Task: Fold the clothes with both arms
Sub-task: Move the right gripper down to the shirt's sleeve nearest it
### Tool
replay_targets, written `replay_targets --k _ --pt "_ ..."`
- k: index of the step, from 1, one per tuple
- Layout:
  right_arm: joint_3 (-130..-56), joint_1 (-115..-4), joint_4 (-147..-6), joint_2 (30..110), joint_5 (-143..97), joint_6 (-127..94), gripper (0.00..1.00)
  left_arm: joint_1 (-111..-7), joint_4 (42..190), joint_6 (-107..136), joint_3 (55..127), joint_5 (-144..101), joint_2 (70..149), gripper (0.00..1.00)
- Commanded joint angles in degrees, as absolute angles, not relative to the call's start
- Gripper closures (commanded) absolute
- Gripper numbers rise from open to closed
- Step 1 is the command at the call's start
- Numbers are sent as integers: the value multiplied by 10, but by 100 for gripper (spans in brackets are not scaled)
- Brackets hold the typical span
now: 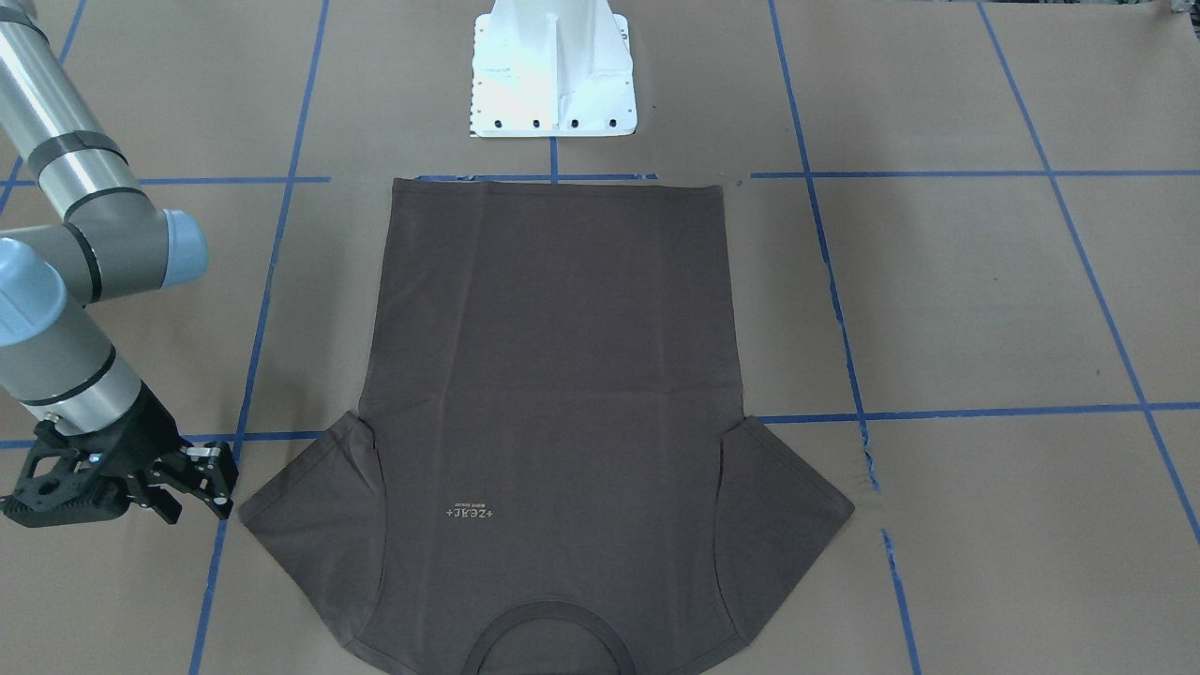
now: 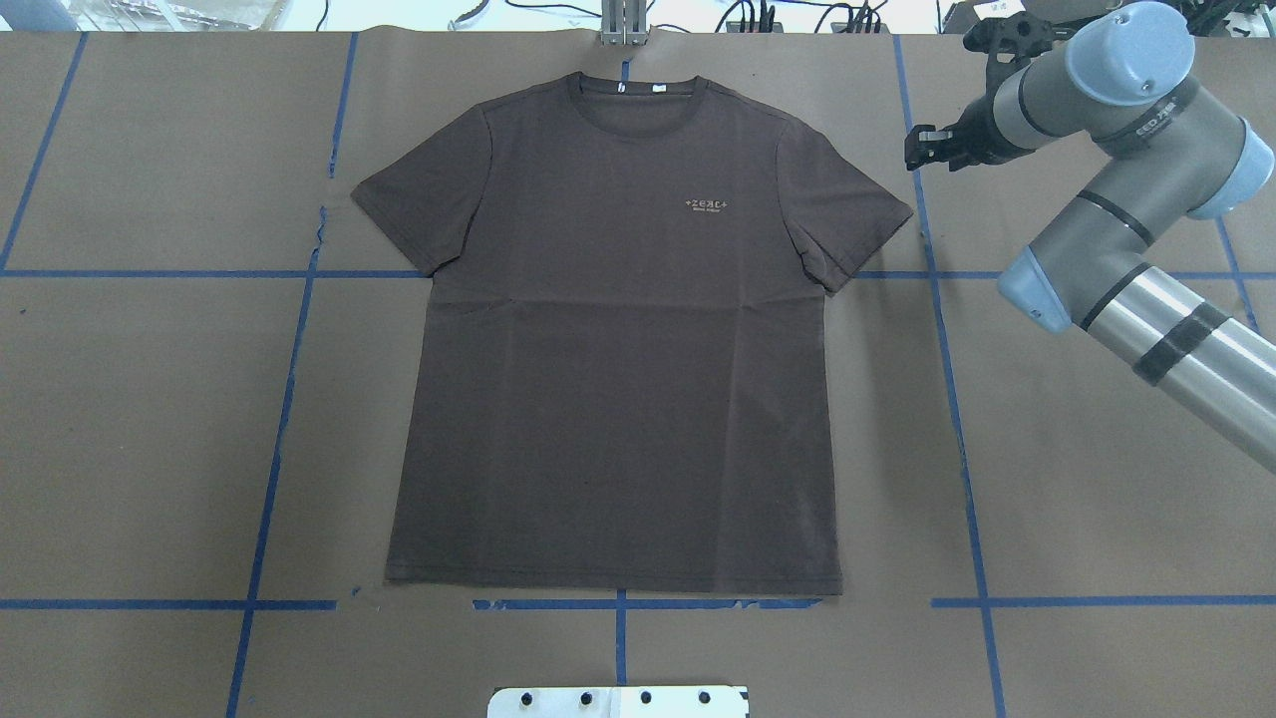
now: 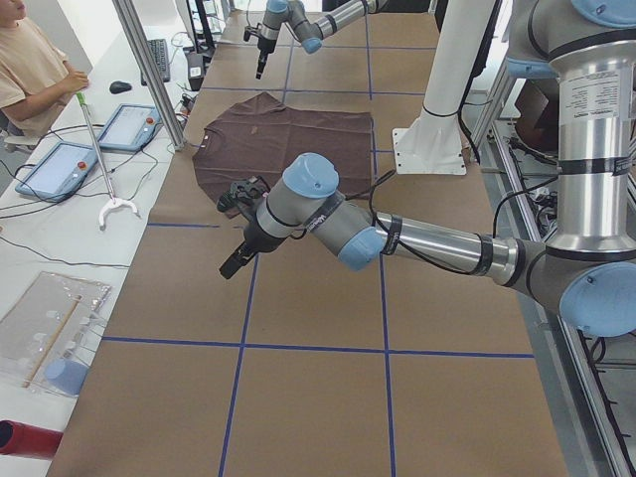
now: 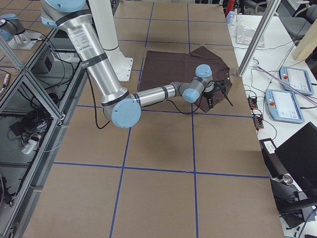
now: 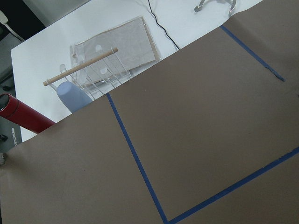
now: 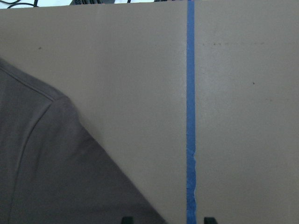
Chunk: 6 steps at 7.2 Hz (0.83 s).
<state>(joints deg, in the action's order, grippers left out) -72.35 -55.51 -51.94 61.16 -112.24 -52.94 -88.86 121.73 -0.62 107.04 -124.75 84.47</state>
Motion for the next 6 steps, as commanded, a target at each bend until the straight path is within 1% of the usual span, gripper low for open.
replay_targets --k 1,6 --pt "-687 -523 -489 604 -1093 -554 42 -889 1217 -7 1071 -1248 845 0" --pt "-684 -512 -489 611 -1078 -554 44 -889 1217 -7 1070 -1248 843 0"
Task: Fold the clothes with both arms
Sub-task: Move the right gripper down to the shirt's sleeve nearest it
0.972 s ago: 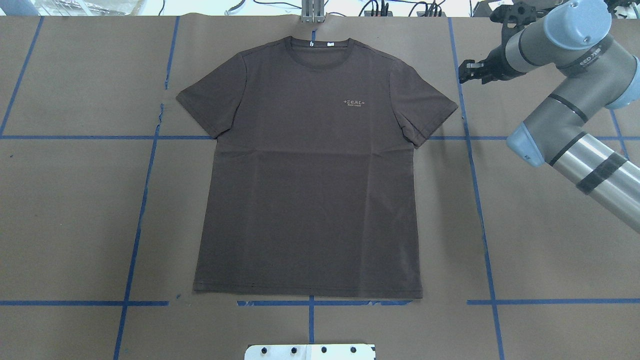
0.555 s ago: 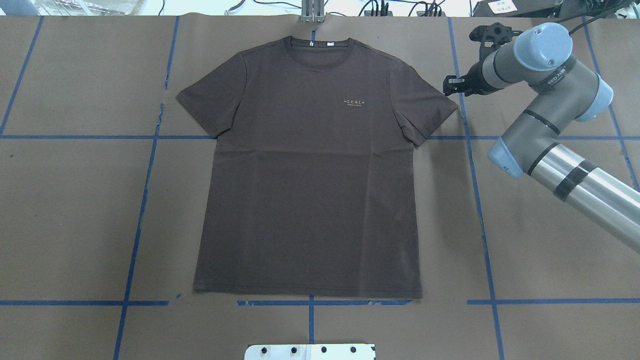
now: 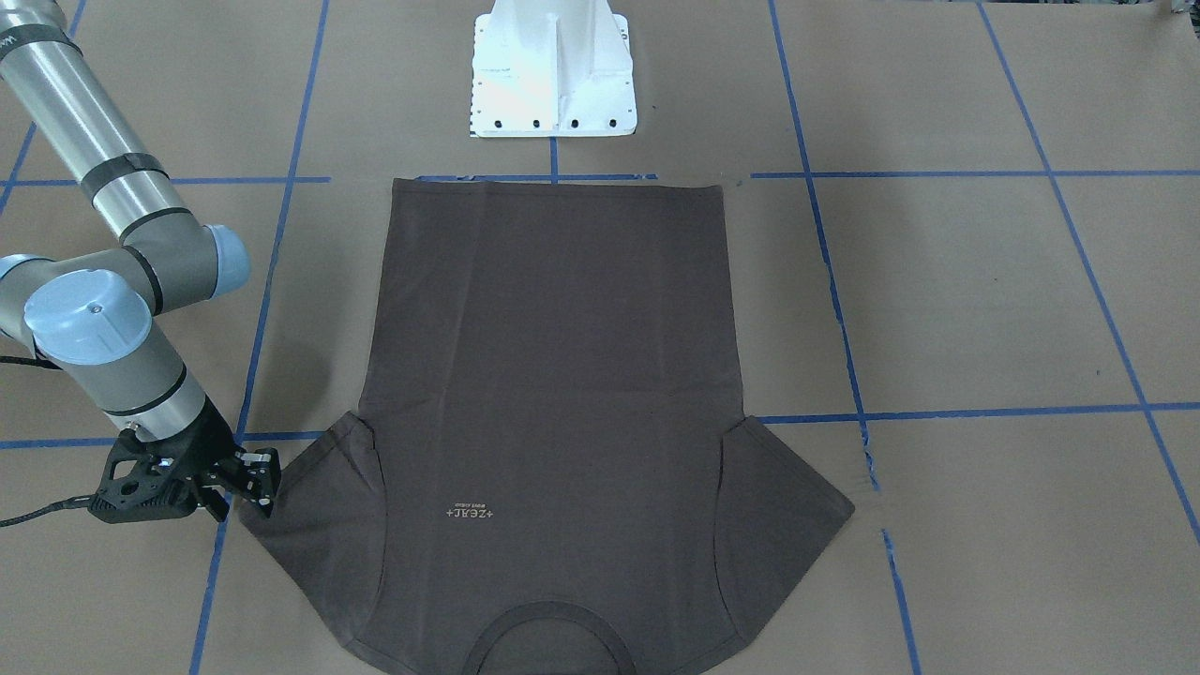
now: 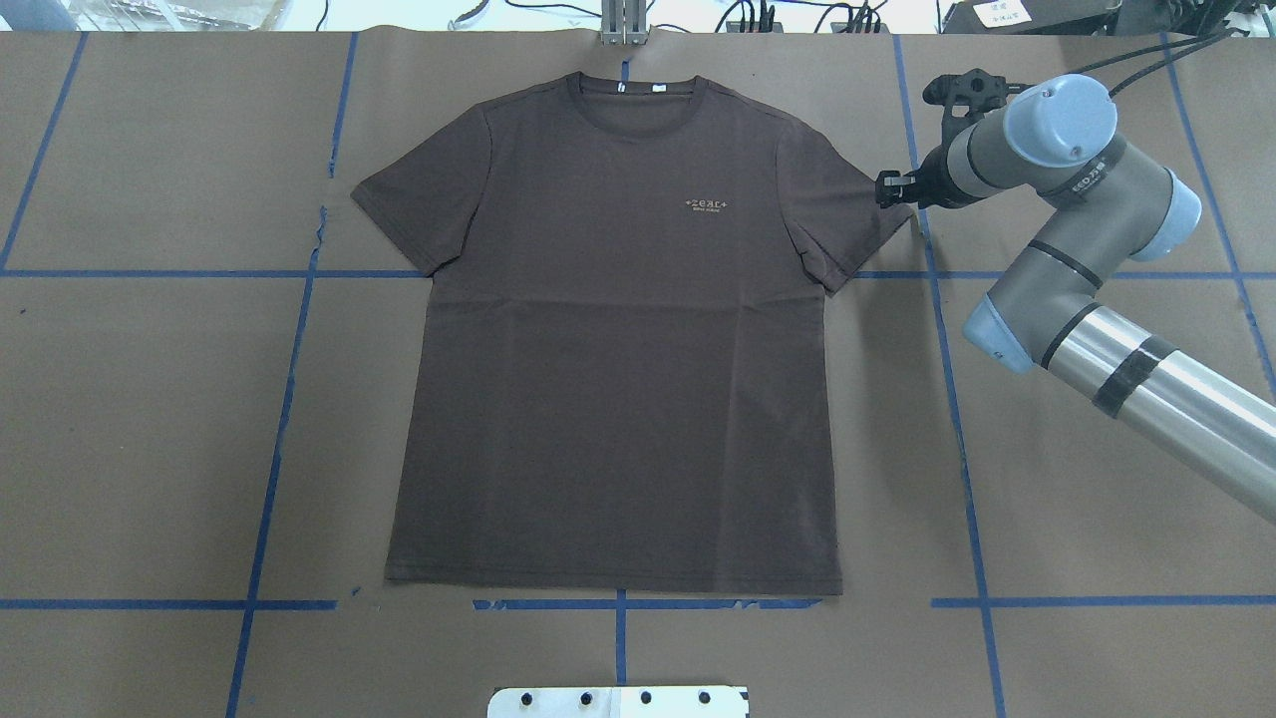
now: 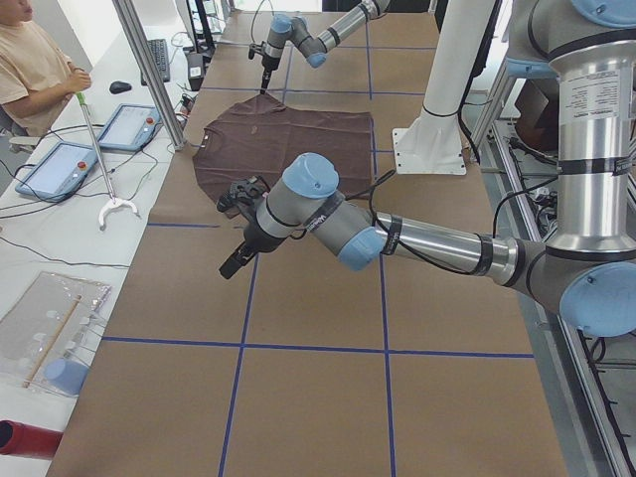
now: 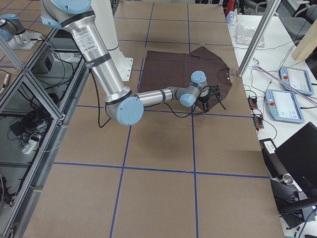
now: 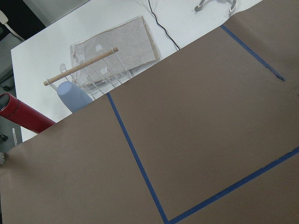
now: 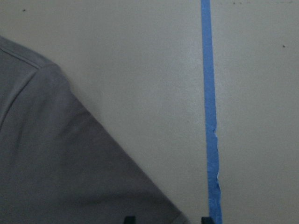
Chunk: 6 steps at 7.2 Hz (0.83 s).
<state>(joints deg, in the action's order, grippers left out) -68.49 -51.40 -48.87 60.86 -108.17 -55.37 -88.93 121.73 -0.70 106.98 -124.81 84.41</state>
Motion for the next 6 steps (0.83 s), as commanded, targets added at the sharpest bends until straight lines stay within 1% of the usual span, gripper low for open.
replay_targets --k 1,5,6 --pt "-681 -512 -489 611 -1077 -554 44 -889 1217 -7 1070 -1248 845 0" --pt "-675 -508 -489 609 -1077 -554 45 -889 1217 -7 1070 -1248 845 0" --pt "-675 -508 -489 608 -1077 -555 57 -889 1217 -7 1070 -1248 845 0"
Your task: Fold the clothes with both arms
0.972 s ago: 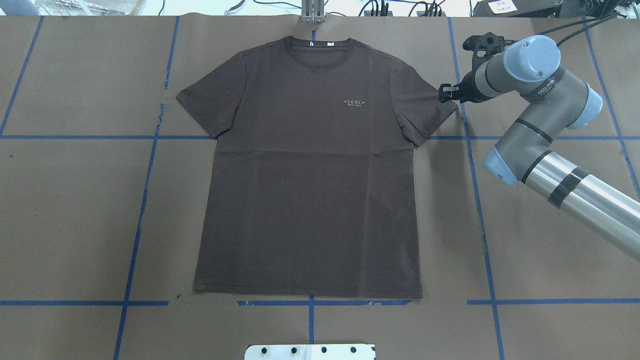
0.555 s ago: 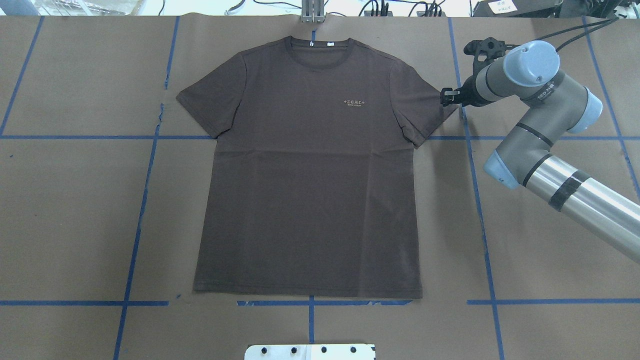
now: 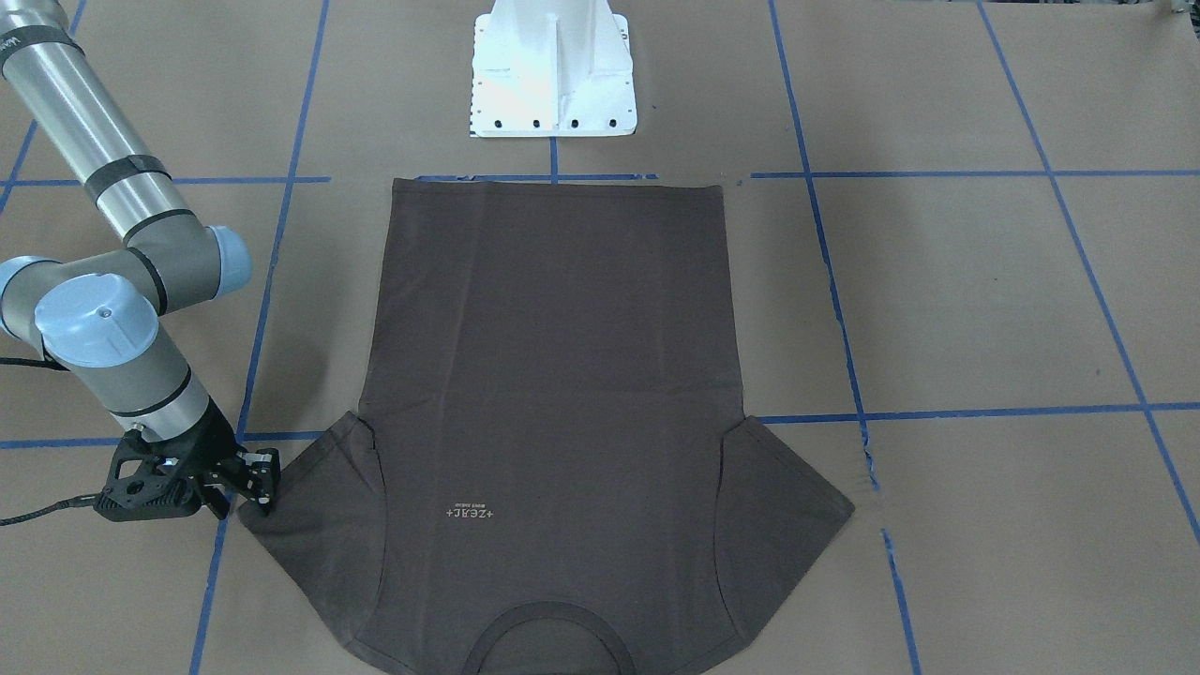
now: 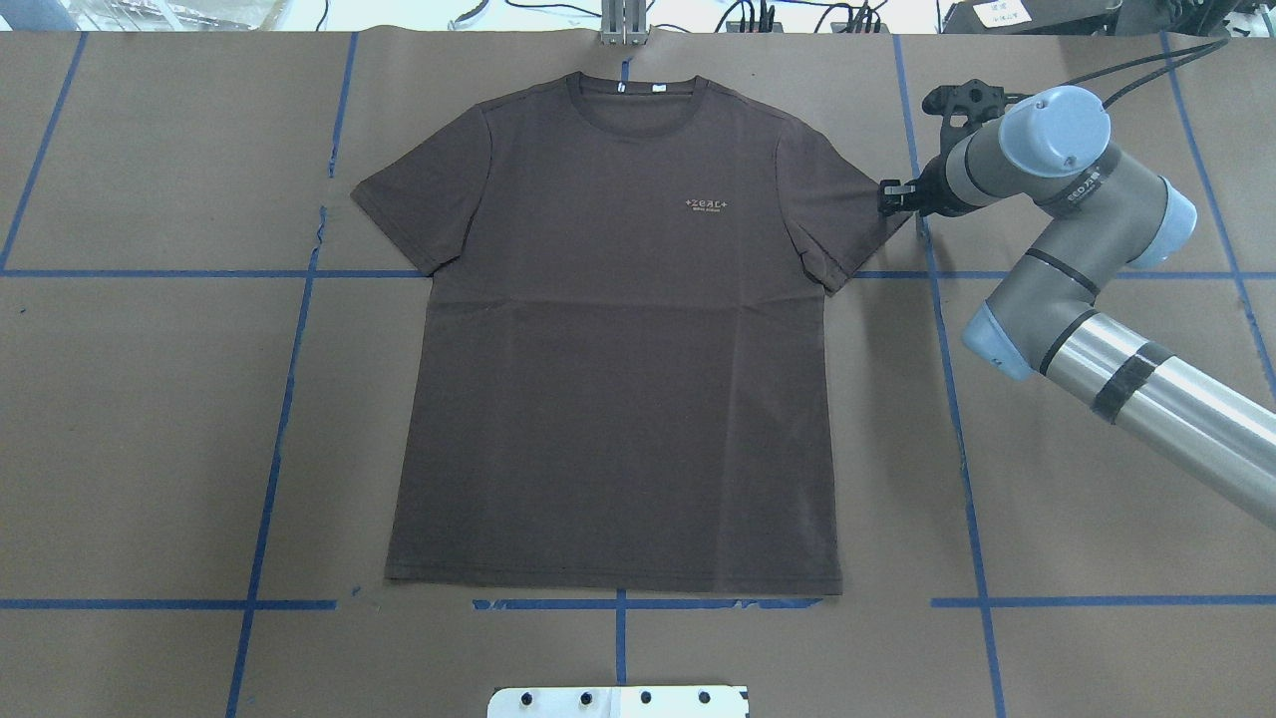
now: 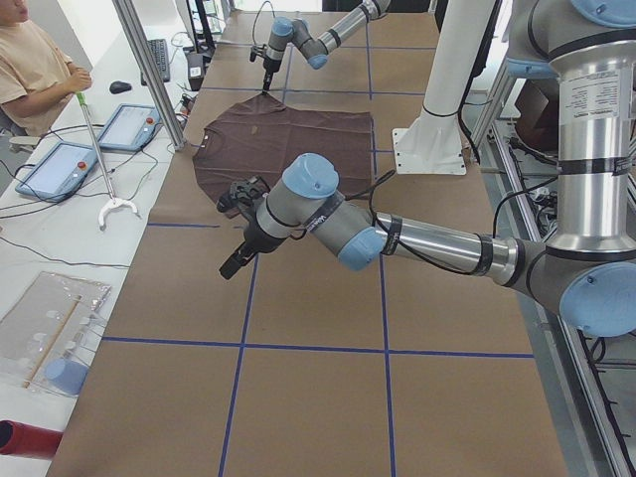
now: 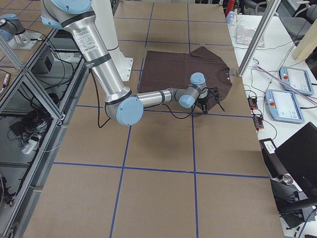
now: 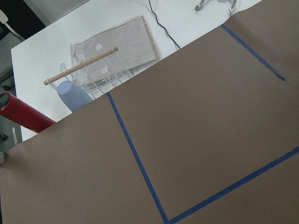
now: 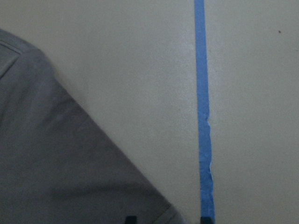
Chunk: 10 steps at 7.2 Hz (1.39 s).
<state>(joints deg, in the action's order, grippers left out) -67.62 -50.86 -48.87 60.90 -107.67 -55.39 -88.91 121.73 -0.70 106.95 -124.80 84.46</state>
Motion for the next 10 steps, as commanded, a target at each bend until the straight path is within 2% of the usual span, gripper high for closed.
replay_targets --k 1,2,6,8,10 --pt "-675 -508 -489 606 -1077 -569 91 -889 1217 -7 1070 -1248 845 0" --pt "-677 -508 -488 605 -1076 -580 100 -889 1217 -8 1072 -1248 843 0" --pt "-689 -506 -527 572 -1066 -587 100 -889 1217 -7 1071 -1248 845 0" --pt "-710 -460 -641 493 -1011 -668 100 -889 1216 -7 1070 -1248 845 0" --pt "-695 -427 -648 453 -971 -710 100 -889 1216 -6 1070 -1248 845 0"
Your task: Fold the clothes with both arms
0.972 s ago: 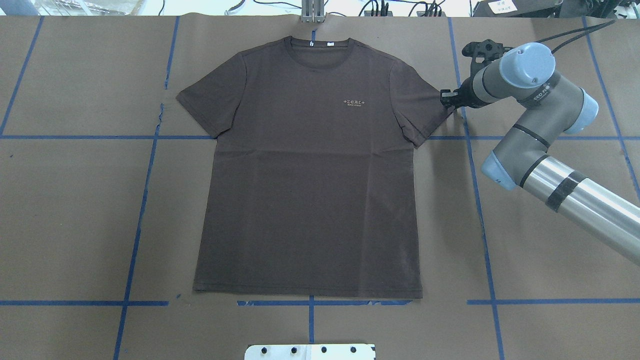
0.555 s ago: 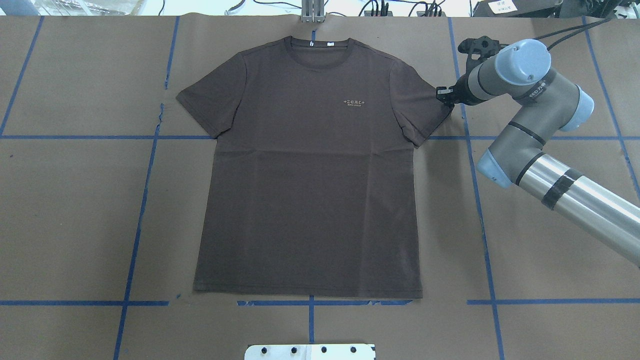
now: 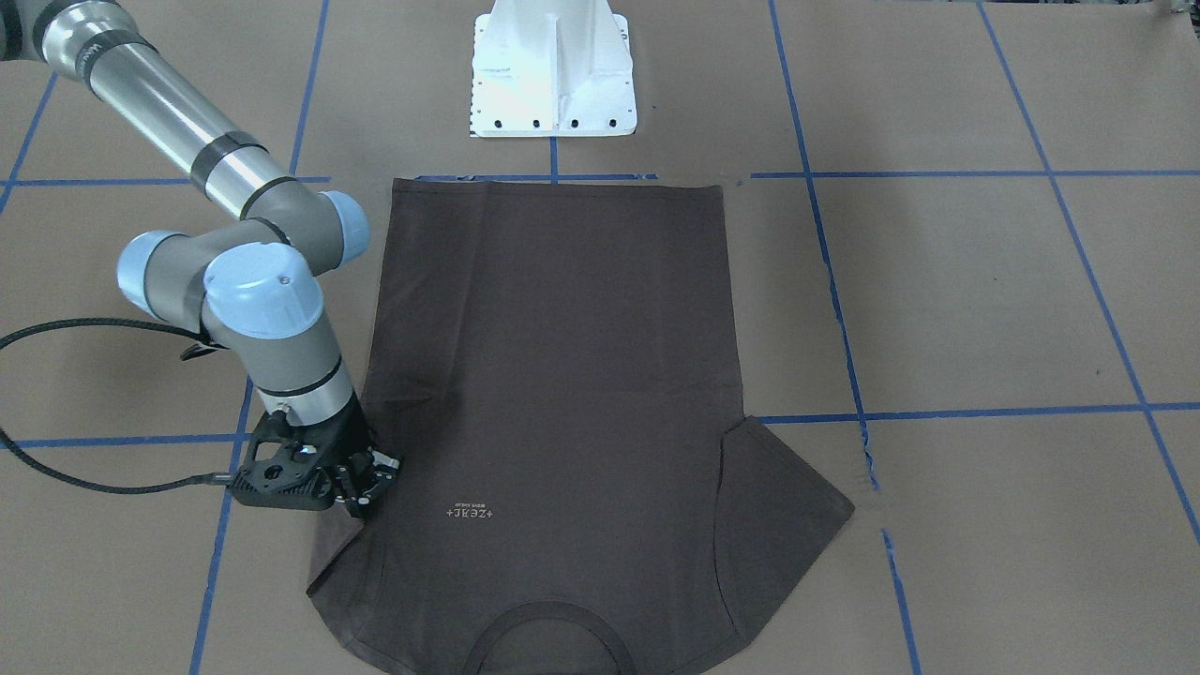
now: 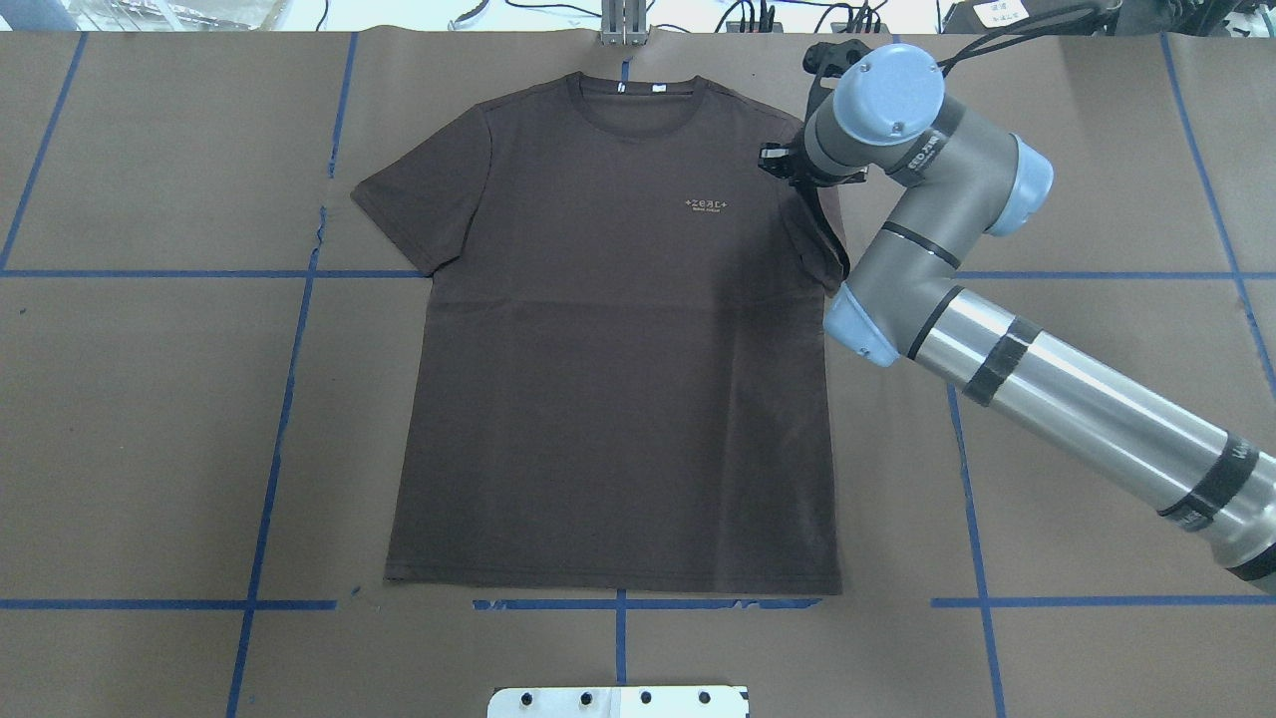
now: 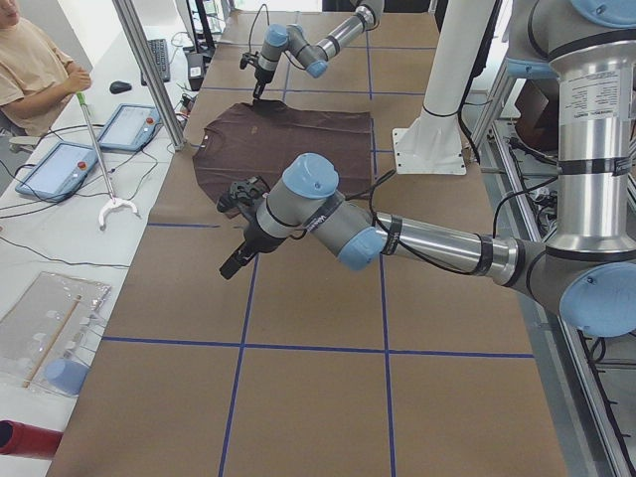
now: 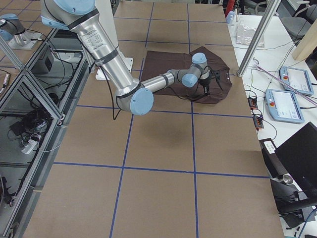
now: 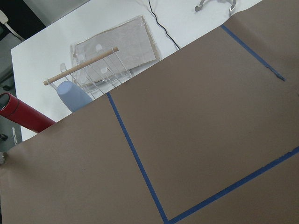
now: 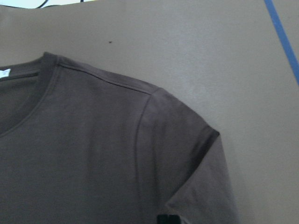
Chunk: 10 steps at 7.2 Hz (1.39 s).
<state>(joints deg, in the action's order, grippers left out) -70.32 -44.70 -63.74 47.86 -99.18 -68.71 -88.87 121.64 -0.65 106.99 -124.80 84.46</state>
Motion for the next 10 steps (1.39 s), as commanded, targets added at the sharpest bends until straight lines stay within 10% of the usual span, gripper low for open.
replay_targets --k 1,6,8,10 --pt "-677 -418 -644 441 -954 -710 100 -889 1216 -6 1070 -1248 845 0" --pt "-642 -417 -642 415 -951 -730 100 -889 1216 -6 1070 -1248 845 0" --pt "-640 -417 -642 404 -942 -726 0 -889 1216 -7 1069 -1248 843 0" --pt "-643 -435 -646 389 -947 -691 0 -889 1220 17 1069 -1248 855 0"
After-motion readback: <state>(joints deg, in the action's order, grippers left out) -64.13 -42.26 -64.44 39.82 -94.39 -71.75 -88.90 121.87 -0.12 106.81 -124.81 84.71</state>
